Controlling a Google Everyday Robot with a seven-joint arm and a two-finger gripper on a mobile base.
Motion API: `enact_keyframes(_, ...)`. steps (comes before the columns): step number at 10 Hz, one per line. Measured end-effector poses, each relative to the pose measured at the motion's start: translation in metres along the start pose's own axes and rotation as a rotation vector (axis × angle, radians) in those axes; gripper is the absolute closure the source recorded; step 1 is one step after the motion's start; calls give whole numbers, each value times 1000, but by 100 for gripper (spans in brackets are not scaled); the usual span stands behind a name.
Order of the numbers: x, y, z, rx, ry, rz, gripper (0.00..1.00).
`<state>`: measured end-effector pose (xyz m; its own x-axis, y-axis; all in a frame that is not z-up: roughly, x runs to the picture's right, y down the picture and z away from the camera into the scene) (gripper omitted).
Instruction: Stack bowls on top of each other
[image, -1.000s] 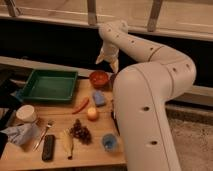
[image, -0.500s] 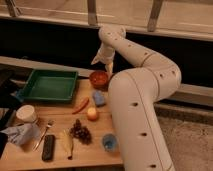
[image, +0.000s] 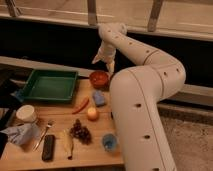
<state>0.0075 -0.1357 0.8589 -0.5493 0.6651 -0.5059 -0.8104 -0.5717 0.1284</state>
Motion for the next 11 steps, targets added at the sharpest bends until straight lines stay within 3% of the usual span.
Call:
enact_keyframes(3,17,-8,20,34,39,13,22)
enact_keyframes(5,29,-17,48,58,90,50,22)
enact_keyframes(7,39,-20,74,80,135,105,22)
enact_keyframes(11,31,-32,104,107,177,269,22)
